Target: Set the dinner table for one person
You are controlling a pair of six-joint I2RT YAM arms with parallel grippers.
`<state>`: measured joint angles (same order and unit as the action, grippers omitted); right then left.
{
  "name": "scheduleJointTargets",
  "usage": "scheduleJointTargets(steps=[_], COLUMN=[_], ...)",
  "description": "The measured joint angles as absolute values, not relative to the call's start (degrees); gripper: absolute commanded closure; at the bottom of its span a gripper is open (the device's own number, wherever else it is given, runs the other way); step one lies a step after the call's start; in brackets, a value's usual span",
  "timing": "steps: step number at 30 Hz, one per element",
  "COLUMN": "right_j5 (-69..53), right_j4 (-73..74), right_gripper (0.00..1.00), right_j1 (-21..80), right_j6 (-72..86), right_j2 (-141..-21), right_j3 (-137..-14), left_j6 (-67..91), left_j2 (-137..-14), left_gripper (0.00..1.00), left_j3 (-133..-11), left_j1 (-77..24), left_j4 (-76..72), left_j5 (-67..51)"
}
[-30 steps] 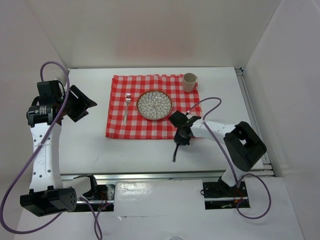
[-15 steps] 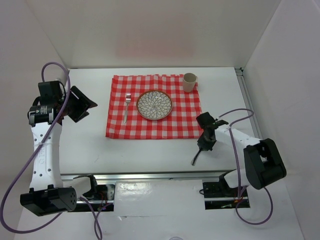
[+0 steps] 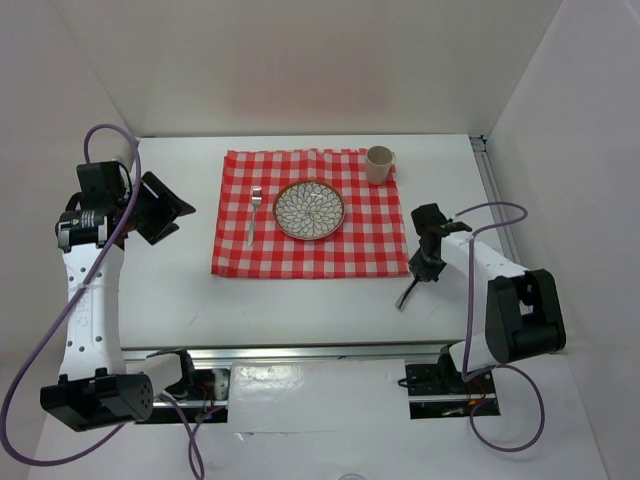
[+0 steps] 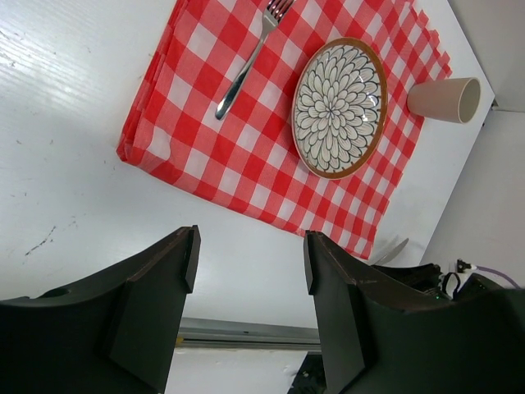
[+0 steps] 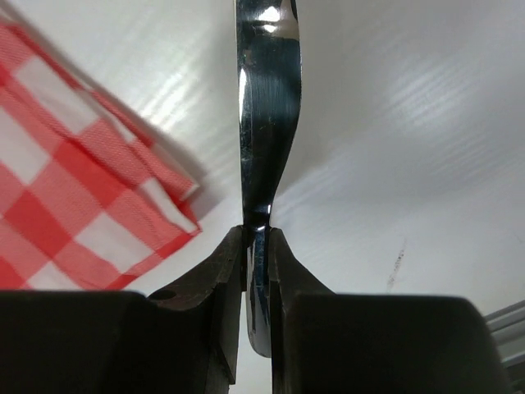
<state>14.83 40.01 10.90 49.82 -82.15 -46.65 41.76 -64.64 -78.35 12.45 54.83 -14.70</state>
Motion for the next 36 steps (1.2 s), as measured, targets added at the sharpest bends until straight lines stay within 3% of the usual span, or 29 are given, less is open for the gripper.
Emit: scheduleJointTargets(steps=[12, 22, 36], right_j5=[14.04, 7.70, 4.08], right_j4=[40.16, 38.87, 38.72], right_gripper=[0.92, 0.92, 0.92], right_j1=[12.58, 18.15, 18.61], right_j6=[37.43, 22.98, 18.00], right_j2=[-82.43, -104.36, -118.63], right_j3=[-57.52, -79.64, -88.55], left_j6=[41.76, 41.76, 41.80], left_j2=[-65.71, -65.82, -65.82], left_gripper=[0.30, 0.30, 0.30], left_j3=[-78.35, -78.35, -78.35], left_j1=[12.45, 12.45, 12.45], left_j4=[54.81, 54.35, 54.24], left_j5=[-14.98, -14.74, -13.17])
